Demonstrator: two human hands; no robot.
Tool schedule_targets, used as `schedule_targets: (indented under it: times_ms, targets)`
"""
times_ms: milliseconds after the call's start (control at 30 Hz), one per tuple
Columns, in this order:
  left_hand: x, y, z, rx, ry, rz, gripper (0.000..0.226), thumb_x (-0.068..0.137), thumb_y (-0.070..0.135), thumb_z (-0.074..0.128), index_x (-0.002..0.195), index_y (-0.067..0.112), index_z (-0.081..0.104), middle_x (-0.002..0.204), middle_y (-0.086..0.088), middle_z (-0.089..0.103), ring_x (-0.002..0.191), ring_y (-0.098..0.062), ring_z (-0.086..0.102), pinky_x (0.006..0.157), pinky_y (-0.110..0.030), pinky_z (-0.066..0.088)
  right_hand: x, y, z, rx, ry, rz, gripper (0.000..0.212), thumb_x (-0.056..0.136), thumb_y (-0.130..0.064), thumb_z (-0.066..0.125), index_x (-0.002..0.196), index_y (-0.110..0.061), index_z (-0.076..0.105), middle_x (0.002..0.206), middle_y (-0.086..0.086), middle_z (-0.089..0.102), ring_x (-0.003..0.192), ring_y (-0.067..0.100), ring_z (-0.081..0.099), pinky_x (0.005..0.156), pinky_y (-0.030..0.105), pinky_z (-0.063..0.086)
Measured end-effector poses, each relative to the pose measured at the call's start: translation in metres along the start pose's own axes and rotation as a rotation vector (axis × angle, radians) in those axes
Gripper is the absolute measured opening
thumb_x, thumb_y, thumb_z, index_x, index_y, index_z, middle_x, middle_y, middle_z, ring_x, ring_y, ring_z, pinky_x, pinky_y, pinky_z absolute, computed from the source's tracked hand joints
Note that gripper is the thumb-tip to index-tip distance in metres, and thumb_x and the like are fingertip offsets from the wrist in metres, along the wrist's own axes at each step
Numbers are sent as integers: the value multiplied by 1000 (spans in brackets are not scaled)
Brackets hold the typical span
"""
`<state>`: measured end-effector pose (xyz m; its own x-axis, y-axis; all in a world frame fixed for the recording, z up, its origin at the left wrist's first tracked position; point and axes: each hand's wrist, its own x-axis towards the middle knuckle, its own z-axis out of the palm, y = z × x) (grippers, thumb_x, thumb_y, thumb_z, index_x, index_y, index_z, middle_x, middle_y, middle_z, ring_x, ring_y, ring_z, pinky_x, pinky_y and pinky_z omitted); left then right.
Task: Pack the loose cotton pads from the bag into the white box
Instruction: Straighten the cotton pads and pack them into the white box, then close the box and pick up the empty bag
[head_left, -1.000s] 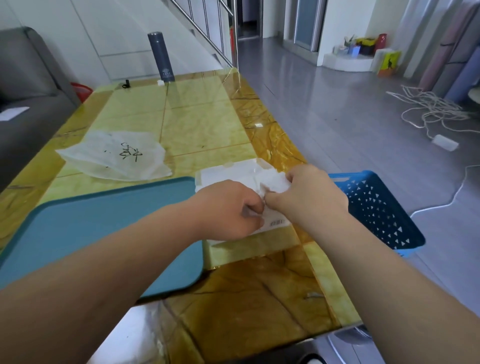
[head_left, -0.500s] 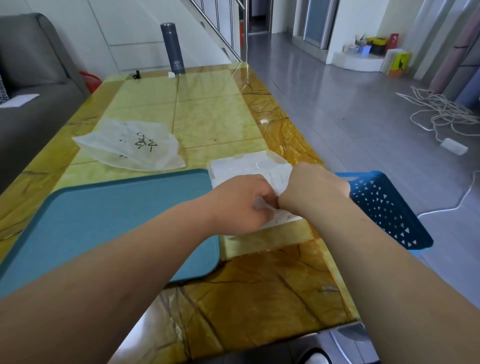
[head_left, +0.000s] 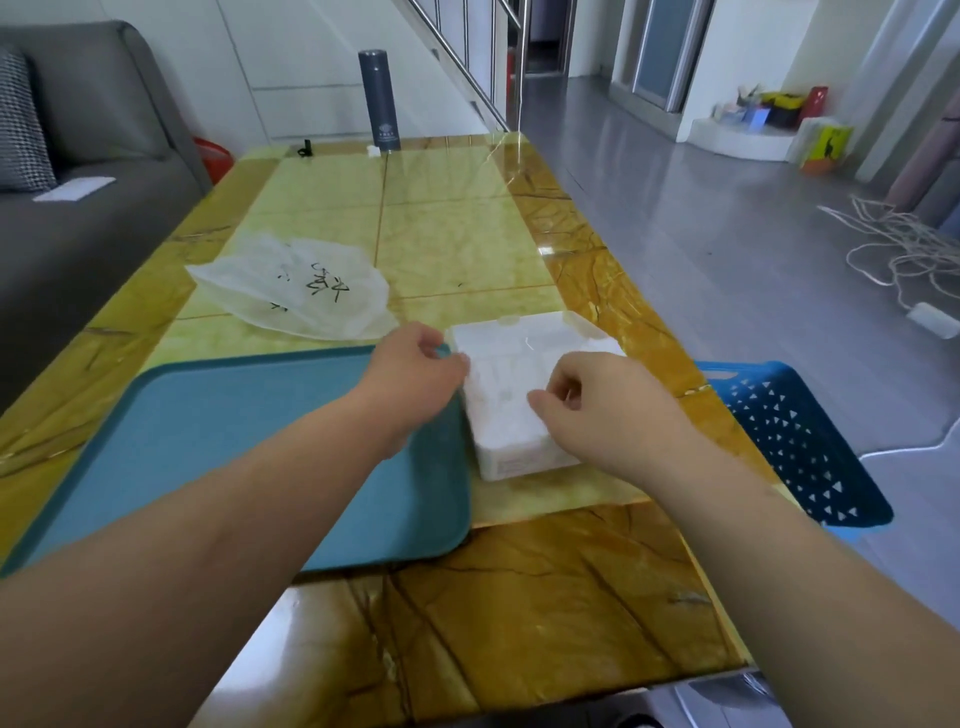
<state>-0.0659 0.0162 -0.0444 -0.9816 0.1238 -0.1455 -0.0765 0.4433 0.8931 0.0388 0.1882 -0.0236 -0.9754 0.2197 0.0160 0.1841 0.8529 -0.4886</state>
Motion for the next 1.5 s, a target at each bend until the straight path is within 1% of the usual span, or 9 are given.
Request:
schedule_targets:
  times_ms: [100,267,367,467,633,700,833,1133,1500]
  targets:
    - [4,-5,1,-209,-139,-150,51,95,23,73,140,15,52,104,-6,69,62,-16,58,51,-27,41,6,3,1,8,-23,-3,23,99,-41,60,87,-22,64,79,-9,64,79,11,60,71,33,50]
    - [6,1,5,-158,-111,74,45,94,5,68,135,23,62,112,1,73,67,-2,64,52,-13,47,8,4,4,24,4,-8,27,98,-40,61,80,-21,64,75,-8,63,77,16,61,68,33,48]
    - [2,3,4,-35,-25,200,29,91,5,65,113,24,72,95,6,75,71,-9,65,69,-32,58,0,7,-10,144,234,10,42,93,-43,67,60,-20,55,58,-7,57,63,17,58,62,39,54]
    - [-5,3,0,69,8,258,18,88,12,67,100,25,73,77,-2,68,55,-11,51,60,-30,48,-16,4,-24,217,453,-67,61,89,-45,70,47,-22,33,44,-7,35,48,16,43,53,41,48]
    - [-26,0,-7,337,11,515,37,83,27,77,118,36,71,135,12,53,127,-9,52,109,-33,42,-37,-12,-19,73,718,-417,30,85,-46,73,71,-26,55,71,-8,53,68,17,53,59,37,45]
    - [-41,0,-9,358,-43,597,42,80,36,78,122,36,70,144,11,51,137,-13,47,115,-38,39,-37,-11,-14,-20,660,-348,44,80,-53,75,112,-24,67,112,-1,61,107,22,57,88,38,45]
    - [-62,-4,-9,653,-207,676,62,83,56,71,140,34,62,157,5,47,147,-15,39,122,-36,32,-36,-2,-5,-143,102,-122,83,80,-72,69,153,-46,40,171,-5,19,160,21,5,127,55,4]
    - [-48,-7,-8,816,-270,615,61,100,44,59,157,38,37,170,13,20,158,-7,10,126,-35,23,-10,25,7,-249,11,-121,53,103,-29,57,151,-47,45,168,-6,31,158,16,20,119,46,33]
    - [-30,4,-15,807,-328,477,70,102,25,53,163,37,20,174,4,5,160,-19,7,127,-32,12,16,-31,42,-302,15,-27,71,91,-40,58,156,-32,32,171,3,19,159,25,10,122,67,-2]
